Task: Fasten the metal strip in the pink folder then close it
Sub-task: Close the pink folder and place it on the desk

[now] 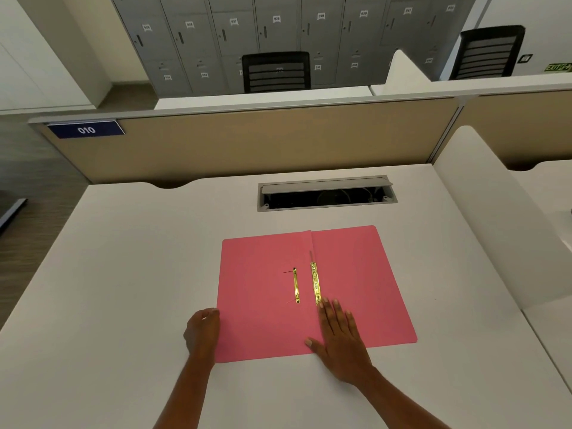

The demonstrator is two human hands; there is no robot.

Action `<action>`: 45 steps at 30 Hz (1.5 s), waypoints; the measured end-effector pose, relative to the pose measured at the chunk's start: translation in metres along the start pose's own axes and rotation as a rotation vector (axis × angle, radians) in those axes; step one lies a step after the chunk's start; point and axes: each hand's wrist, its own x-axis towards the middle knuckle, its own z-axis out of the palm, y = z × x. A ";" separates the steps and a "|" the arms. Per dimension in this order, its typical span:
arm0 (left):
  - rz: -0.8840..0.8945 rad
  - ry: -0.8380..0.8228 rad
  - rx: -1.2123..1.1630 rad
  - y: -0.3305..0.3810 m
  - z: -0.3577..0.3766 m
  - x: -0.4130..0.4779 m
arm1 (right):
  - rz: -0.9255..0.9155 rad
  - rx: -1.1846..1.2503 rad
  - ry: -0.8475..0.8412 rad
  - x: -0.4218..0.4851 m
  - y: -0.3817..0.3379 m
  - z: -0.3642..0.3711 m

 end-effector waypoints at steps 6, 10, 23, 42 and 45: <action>0.002 -0.093 -0.065 0.006 -0.005 0.008 | 0.001 0.004 -0.003 0.000 0.001 0.001; -0.115 -0.159 -0.190 0.008 -0.007 0.016 | 0.001 -0.001 0.010 0.000 0.000 0.001; -0.074 -0.205 -0.198 0.010 -0.016 0.021 | -0.020 0.050 0.047 -0.001 -0.001 -0.003; 0.188 -0.687 -0.327 0.040 -0.002 -0.054 | 0.066 0.688 -0.052 0.008 0.012 -0.035; 0.189 -0.750 -0.277 0.041 0.028 -0.070 | 0.207 1.076 -0.088 0.004 0.011 -0.064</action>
